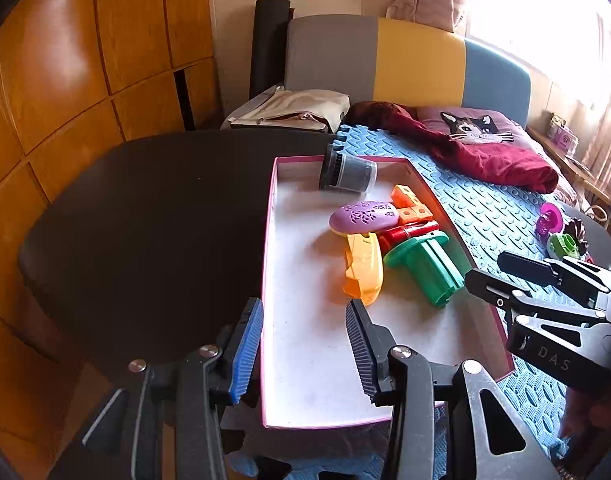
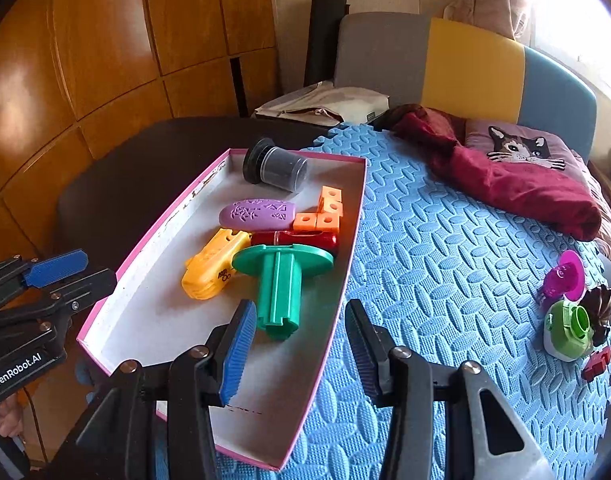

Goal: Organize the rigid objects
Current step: 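Withdraw the right gripper from the tray toward the mat, then grasp the lime-green cup toy with the left gripper while the right gripper approaches the red block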

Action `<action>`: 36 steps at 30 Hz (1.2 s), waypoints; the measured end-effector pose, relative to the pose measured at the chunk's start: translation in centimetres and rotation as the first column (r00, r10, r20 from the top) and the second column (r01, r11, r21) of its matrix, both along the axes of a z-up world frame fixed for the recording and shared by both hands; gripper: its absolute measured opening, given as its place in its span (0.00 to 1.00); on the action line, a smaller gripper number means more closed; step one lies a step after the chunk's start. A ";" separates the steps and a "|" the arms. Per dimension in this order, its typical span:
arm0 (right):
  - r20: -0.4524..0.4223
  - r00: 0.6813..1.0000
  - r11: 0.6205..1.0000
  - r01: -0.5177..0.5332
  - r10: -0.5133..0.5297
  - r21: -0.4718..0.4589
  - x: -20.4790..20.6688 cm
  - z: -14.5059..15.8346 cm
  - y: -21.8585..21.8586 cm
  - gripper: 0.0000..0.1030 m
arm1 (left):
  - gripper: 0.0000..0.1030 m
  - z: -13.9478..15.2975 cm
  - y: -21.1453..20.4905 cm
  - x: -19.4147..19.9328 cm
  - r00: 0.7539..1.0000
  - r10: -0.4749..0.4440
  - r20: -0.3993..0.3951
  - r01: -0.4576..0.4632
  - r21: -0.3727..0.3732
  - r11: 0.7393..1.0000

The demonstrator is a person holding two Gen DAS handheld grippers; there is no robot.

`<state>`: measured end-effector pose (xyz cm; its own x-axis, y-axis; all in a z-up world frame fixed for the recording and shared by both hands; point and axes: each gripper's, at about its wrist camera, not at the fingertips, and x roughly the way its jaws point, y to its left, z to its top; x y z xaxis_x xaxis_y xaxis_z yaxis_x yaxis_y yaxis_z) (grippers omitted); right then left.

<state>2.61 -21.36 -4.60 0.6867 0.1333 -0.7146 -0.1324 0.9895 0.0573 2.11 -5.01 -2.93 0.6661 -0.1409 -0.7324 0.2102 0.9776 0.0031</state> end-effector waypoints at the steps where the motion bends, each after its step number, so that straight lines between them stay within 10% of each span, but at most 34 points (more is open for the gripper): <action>1: 0.002 1.000 1.000 0.004 -0.004 0.001 -0.1 0.0 -0.2 0.45 | 0.43 0.1 -0.2 -0.1 1.000 -0.003 0.001 0.003 0.001 1.000; 25: 0.114 0.956 0.959 0.276 -0.269 -0.056 -2.3 4.0 -13.4 0.45 | 0.50 1.2 -5.4 0.1 0.991 -0.134 0.017 0.133 0.044 0.990; 30: 0.155 0.882 0.891 0.453 -0.444 -0.027 -3.9 3.7 -20.7 0.45 | 0.52 1.3 -7.7 0.2 0.982 -0.188 0.006 0.187 0.050 0.981; 36: 0.093 0.683 0.686 0.701 -0.725 0.195 -7.3 2.2 -29.7 0.45 | 0.56 1.5 -11.2 0.4 0.965 -0.262 -0.001 0.261 0.062 0.963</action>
